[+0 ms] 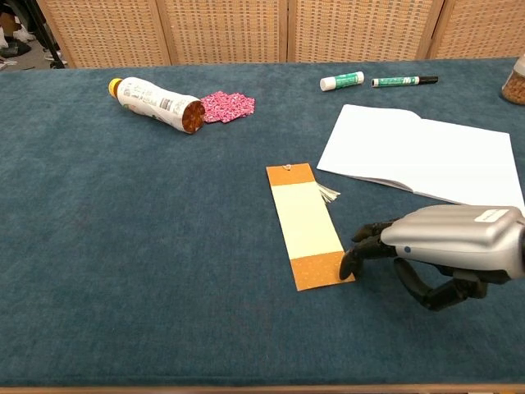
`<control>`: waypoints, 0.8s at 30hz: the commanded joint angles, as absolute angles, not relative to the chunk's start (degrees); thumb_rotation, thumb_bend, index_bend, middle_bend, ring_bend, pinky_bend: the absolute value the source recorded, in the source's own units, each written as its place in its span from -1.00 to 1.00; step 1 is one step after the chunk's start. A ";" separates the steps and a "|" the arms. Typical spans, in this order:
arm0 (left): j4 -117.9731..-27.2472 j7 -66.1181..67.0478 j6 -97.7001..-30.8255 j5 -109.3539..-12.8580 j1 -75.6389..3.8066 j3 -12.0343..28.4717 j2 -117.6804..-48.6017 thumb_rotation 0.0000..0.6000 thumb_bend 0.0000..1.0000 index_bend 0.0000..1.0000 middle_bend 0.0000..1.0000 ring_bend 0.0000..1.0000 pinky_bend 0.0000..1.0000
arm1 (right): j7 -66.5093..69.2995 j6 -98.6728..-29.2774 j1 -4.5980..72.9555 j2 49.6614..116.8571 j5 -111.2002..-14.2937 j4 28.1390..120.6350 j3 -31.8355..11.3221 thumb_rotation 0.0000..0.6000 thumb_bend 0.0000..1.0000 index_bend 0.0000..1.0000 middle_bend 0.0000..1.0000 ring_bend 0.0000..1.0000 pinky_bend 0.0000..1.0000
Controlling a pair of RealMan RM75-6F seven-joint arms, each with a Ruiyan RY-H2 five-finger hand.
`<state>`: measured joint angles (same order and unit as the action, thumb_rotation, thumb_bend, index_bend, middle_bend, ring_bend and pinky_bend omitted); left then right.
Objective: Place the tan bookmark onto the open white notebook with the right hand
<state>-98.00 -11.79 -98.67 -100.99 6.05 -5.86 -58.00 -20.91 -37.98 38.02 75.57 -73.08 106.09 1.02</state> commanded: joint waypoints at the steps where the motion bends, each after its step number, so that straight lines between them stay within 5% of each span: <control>1: -98.01 -11.86 -98.56 -100.95 6.00 -5.88 -57.95 1.00 -1.00 -1.00 -1.00 -1.00 -1.00 | -22.35 -37.65 39.15 77.46 -70.97 106.82 0.71 1.00 1.00 -0.60 -0.58 -0.88 -0.79; 13: -97.88 -13.04 -98.61 -100.49 5.91 -5.73 -57.58 1.00 -1.00 -1.00 -1.00 -1.00 -1.00 | -28.25 -39.72 43.59 85.38 -62.53 106.27 -1.04 1.00 1.00 -0.60 -0.58 -0.88 -0.79; 24: -97.91 -13.13 -98.29 -100.27 5.74 -5.64 -57.48 1.00 -1.00 -1.00 -1.00 -1.00 -1.00 | -30.63 -43.19 46.19 85.42 -57.97 107.37 -2.39 1.00 1.00 -0.60 -0.58 -0.86 -0.79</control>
